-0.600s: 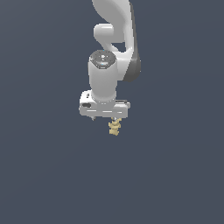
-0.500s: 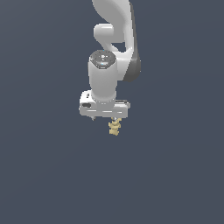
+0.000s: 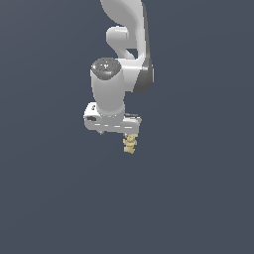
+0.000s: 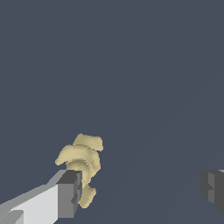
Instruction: Pick up the object and move it to a goal position.
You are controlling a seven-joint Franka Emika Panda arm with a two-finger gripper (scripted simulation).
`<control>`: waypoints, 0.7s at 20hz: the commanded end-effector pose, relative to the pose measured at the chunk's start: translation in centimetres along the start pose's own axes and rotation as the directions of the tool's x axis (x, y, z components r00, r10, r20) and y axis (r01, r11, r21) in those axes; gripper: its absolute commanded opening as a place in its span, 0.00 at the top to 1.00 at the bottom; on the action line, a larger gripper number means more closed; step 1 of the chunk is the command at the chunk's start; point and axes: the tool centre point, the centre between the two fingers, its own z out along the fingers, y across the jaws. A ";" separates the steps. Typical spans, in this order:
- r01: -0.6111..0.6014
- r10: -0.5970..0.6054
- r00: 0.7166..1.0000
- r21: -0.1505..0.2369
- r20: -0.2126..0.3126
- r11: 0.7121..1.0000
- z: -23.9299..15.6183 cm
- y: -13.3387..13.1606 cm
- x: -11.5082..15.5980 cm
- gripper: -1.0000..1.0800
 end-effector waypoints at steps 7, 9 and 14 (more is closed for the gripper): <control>-0.019 0.019 1.000 0.004 -0.003 1.000 0.7 -0.8 -0.4 0.04; -0.032 0.032 0.999 0.006 -0.005 0.999 1.1 -1.4 -0.7 0.04; -0.079 0.079 0.997 0.013 -0.013 0.997 2.8 -3.3 -1.8 0.04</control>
